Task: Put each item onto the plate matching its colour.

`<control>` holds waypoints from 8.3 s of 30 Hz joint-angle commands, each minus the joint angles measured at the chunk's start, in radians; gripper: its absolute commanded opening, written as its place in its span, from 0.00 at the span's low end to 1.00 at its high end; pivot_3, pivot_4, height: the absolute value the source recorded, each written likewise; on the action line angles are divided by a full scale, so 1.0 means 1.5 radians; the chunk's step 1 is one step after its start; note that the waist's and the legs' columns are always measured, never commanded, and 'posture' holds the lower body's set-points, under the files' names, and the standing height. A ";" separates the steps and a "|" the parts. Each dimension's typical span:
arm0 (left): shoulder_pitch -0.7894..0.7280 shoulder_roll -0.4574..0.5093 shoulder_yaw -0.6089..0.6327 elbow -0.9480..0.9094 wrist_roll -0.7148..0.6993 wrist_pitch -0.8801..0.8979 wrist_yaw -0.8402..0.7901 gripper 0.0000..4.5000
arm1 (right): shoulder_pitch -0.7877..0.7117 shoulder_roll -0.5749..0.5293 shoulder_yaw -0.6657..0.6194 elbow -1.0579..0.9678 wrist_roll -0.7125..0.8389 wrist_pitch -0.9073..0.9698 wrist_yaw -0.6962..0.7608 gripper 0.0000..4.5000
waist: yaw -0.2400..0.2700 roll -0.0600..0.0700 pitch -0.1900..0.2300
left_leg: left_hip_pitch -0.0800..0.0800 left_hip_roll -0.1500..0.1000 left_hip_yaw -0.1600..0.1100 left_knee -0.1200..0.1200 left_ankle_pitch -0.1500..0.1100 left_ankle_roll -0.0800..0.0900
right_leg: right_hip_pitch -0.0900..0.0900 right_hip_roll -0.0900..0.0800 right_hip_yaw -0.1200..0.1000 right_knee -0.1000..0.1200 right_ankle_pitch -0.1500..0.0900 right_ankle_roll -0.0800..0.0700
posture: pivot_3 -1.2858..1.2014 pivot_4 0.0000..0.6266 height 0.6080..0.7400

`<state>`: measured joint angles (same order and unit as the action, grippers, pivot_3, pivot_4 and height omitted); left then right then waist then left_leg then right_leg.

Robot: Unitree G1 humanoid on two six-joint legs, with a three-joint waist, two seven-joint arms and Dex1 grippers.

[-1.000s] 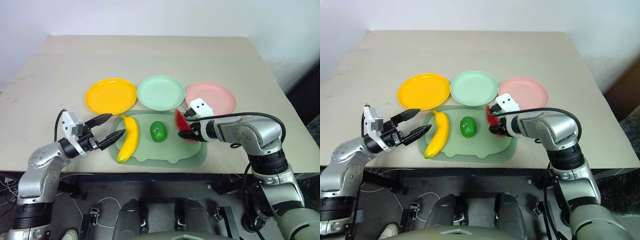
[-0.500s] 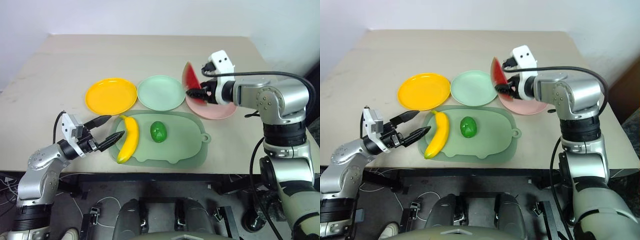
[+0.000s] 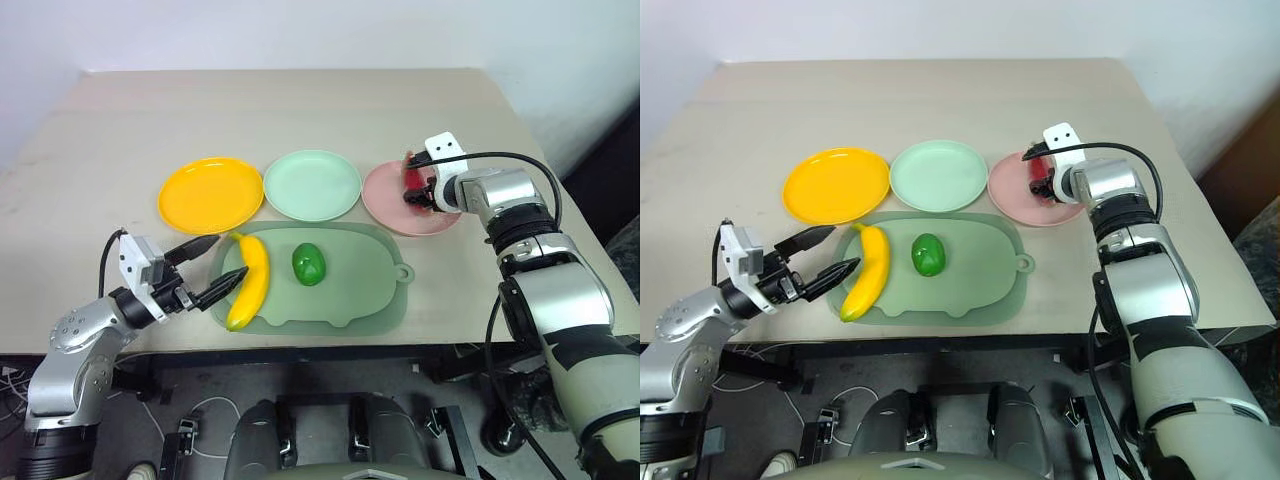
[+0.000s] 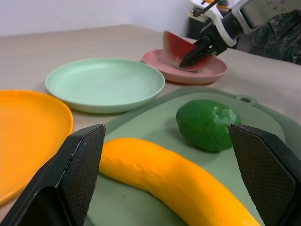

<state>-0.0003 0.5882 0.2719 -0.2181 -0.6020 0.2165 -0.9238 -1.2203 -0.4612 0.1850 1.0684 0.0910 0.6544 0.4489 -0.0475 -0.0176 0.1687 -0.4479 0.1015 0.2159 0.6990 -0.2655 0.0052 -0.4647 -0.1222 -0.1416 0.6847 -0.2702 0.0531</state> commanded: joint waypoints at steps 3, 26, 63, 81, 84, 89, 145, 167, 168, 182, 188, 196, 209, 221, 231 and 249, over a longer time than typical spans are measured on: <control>0.001 0.011 0.028 -0.025 -0.014 0.001 0.004 0.98 | -0.033 -0.018 -0.038 0.001 -0.029 -0.066 -0.023 1.00 | 0.001 0.000 0.000 | 0.000 0.000 0.000 0.000 0.000 0.000 | 0.000 0.000 0.000 0.000 0.000 0.000 | 0.52 0.24 0.66; -0.028 0.023 0.028 0.004 -0.012 0.006 -0.016 0.98 | 0.388 0.062 -0.147 -0.952 0.357 0.390 0.115 1.00 | 0.005 0.001 0.000 | 0.001 0.000 -0.002 0.000 0.000 0.000 | 0.001 0.000 0.000 0.000 0.000 0.000 | 0.52 0.24 0.66; 0.003 0.026 0.037 -0.026 -0.018 0.010 -0.007 0.98 | 0.176 0.194 -0.131 -0.678 0.293 0.296 0.002 0.57 | 0.001 0.000 0.000 | 0.001 0.000 -0.001 0.000 0.000 0.000 | 0.001 0.000 0.000 0.000 0.000 0.000 | 0.52 0.24 0.66; 0.056 0.029 0.070 -0.083 -0.029 0.020 0.030 0.98 | -0.100 0.257 -0.090 0.070 0.045 -0.153 -0.012 0.57 | -0.001 0.000 0.000 | 0.000 0.000 0.000 0.000 0.000 0.000 | 0.000 0.000 0.000 0.000 0.000 0.000 | 0.52 0.24 0.66; 0.059 0.030 0.073 -0.086 -0.029 0.022 0.032 0.98 | -0.109 0.262 -0.103 0.093 0.036 -0.171 -0.010 0.73 | 0.000 0.000 0.000 | -0.001 0.000 0.000 0.000 0.000 0.000 | 0.000 0.000 0.000 0.000 0.000 0.000 | 0.52 0.24 0.66; 0.065 0.031 0.080 -0.093 -0.032 0.026 0.034 0.98 | -0.111 0.246 -0.127 0.055 0.042 -0.202 0.037 1.00 | 0.000 0.000 0.000 | -0.001 0.000 0.000 0.000 0.000 0.000 | -0.001 0.000 0.000 0.000 0.000 0.000 | 0.52 0.24 0.66; -0.132 -0.194 -0.123 -0.241 0.081 0.577 0.563 0.94 | 0.454 -0.055 -0.093 -0.866 0.254 0.061 0.227 1.00 | 0.023 -0.001 0.000 | 0.003 -0.001 -0.003 0.001 0.000 0.001 | 0.004 0.000 -0.001 -0.001 0.000 0.000 | 0.52 0.24 0.66; -0.167 -0.143 -0.105 -0.245 0.077 0.657 0.539 0.33 | 0.415 -0.024 -0.063 -0.800 0.213 0.030 0.223 1.00 | 0.023 -0.001 -0.001 | 0.003 -0.001 -0.003 0.001 0.000 0.000 | 0.004 0.000 -0.001 0.000 0.000 0.000 | 0.52 0.24 0.66; -0.168 -0.141 -0.110 -0.240 0.087 0.668 0.550 0.33 | 0.416 -0.024 -0.061 -0.800 0.212 0.030 0.224 1.00 | 0.023 -0.001 -0.001 | 0.003 -0.001 -0.003 0.001 0.000 0.000 | 0.004 0.000 -0.001 0.000 0.000 0.000 | 0.52 0.24 0.66; -0.248 -0.167 -0.076 -0.268 0.103 0.481 0.533 0.33 | 0.410 -0.021 -0.067 -0.794 0.211 0.034 0.222 1.00 | 0.023 -0.001 0.000 | 0.003 -0.001 -0.003 0.001 0.000 0.000 | 0.004 0.000 -0.001 0.000 0.000 0.000 | 0.52 0.24 0.66; -0.267 -0.186 -0.094 -0.266 0.094 0.470 0.524 0.33 | 0.406 -0.026 -0.070 -0.802 0.214 0.039 0.225 1.00 | 0.023 -0.001 0.000 | 0.003 -0.001 -0.003 0.001 0.000 0.000 | 0.004 0.000 -0.001 0.000 0.000 0.000 | 0.52 0.24 0.66; -0.392 -0.228 -0.099 -0.082 0.245 0.368 0.659 0.33 | 0.416 -0.029 -0.067 -0.801 0.205 0.036 0.221 1.00 | 0.023 -0.001 0.000 | 0.003 -0.001 -0.003 0.001 0.000 0.000 | 0.005 0.000 -0.001 0.000 0.000 0.000 | 0.52 0.24 0.66; -0.608 -0.237 -0.041 0.330 0.285 0.301 0.709 0.33 | 0.410 -0.019 -0.060 -0.786 0.194 0.025 0.213 1.00 | 0.023 -0.002 0.000 | 0.002 -0.001 -0.003 0.001 0.000 0.000 | 0.004 0.000 -0.001 0.000 0.000 0.000 | 0.52 0.24 0.66; -0.668 -0.223 -0.040 0.522 0.311 0.251 0.719 0.40 | 0.412 -0.016 -0.062 -0.784 0.182 0.023 0.207 1.00 | 0.021 -0.002 0.000 | 0.002 -0.001 -0.001 0.001 0.000 0.000 | 0.004 0.000 -0.001 0.000 0.000 0.000 | 0.52 0.24 0.66; -0.552 -0.203 -0.105 0.340 0.336 0.168 0.617 0.97 | 0.421 -0.016 -0.068 -0.792 0.180 0.023 0.195 1.00 | 0.019 -0.002 0.000 | 0.002 -0.001 -0.001 0.001 0.000 0.000 | 0.003 0.000 -0.001 0.001 0.000 0.000 | 0.52 0.24 0.66; -0.007 -0.056 0.006 -0.090 -0.045 -0.030 0.083 0.97 | 0.563 0.016 -0.164 -0.906 0.269 -0.015 0.176 1.00 | 0.022 -0.001 0.000 | 0.003 0.000 -0.002 0.002 0.000 0.000 | 0.004 0.000 0.000 0.001 0.000 0.000 | 0.52 0.24 0.66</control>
<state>-0.0258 0.4804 0.2248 -0.2999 -0.5984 0.1517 -0.7680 -0.3938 -0.4347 -0.0232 -0.2387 0.4601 0.6522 0.7023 -0.0142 -0.0197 0.1684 -0.4438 0.1016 0.2120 0.7017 -0.2656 0.0054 -0.4589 -0.1223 -0.1424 0.6860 -0.2700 0.0533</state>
